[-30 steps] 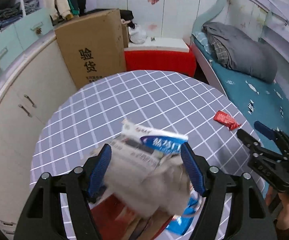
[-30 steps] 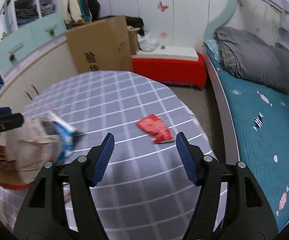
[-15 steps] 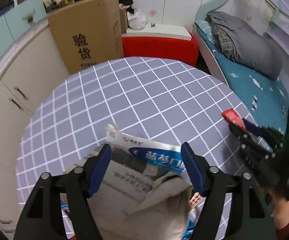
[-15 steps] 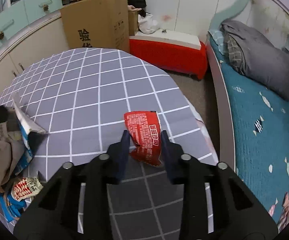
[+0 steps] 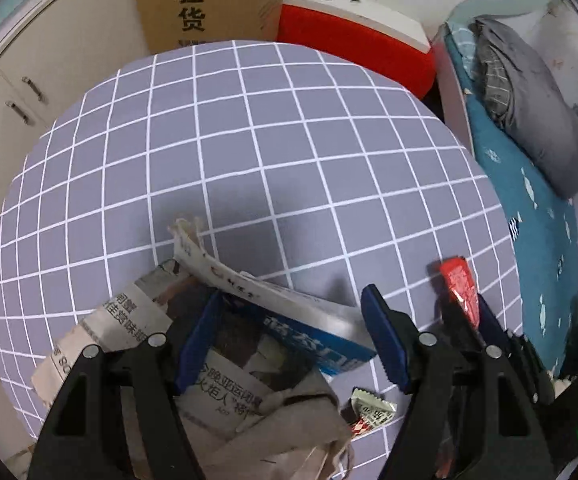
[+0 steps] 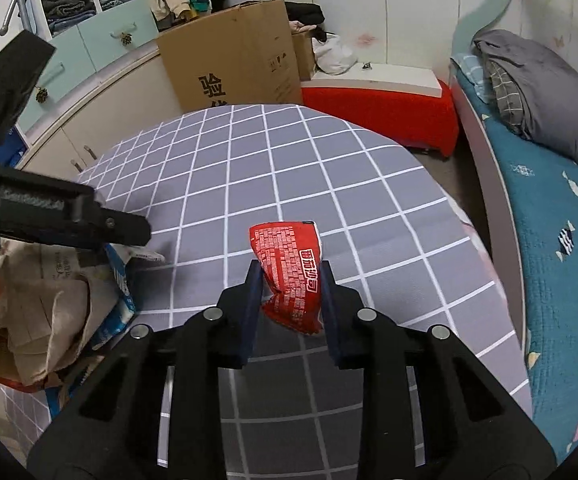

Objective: Collect trash
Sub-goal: 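Grasp the red wrapper with the right gripper while the left gripper grasps the white-blue carton, then carry both items to the wastebasket and open both grippers over it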

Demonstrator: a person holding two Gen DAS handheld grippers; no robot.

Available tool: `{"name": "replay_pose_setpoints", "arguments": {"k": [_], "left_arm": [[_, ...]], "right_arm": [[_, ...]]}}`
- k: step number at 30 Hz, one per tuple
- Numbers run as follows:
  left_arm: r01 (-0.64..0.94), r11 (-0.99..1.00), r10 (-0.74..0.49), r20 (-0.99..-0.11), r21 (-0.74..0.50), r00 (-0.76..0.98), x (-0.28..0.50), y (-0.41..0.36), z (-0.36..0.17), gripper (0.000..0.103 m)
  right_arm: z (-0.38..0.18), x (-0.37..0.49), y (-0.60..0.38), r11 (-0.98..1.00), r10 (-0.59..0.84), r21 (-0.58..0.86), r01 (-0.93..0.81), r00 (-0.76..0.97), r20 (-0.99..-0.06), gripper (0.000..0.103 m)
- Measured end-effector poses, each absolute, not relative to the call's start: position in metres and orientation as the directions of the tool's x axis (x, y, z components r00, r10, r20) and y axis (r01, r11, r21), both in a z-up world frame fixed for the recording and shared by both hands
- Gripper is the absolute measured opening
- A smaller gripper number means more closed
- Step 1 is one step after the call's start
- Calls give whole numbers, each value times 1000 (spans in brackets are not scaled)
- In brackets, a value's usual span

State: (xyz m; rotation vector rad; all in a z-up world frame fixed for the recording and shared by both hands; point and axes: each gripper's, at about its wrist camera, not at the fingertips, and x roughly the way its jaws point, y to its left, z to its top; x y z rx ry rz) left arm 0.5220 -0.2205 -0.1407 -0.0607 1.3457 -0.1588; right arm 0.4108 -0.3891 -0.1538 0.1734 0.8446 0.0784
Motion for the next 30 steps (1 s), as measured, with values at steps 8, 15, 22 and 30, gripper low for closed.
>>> {"name": "replay_pose_setpoints", "arguments": {"k": [8, 15, 22, 30], "left_arm": [[132, 987, -117, -971, -91, 208, 519, -227, -142, 45], [176, 978, -153, -964, -115, 218, 504, -226, -142, 23], [231, 944, -298, -907, -235, 296, 479, -211, -117, 16], [354, 877, -463, -762, -324, 452, 444, -206, -71, 15]], "right_arm": [[-150, 408, -382, 977, 176, 211, -30, 670, -721, 28], [-146, 395, -371, 972, 208, 229, -61, 678, -705, 28], [-129, 378, -363, 965, 226, 255, -69, 715, -661, 28], [-91, 356, -351, 956, 236, 283, -80, 783, -576, 28]]}}
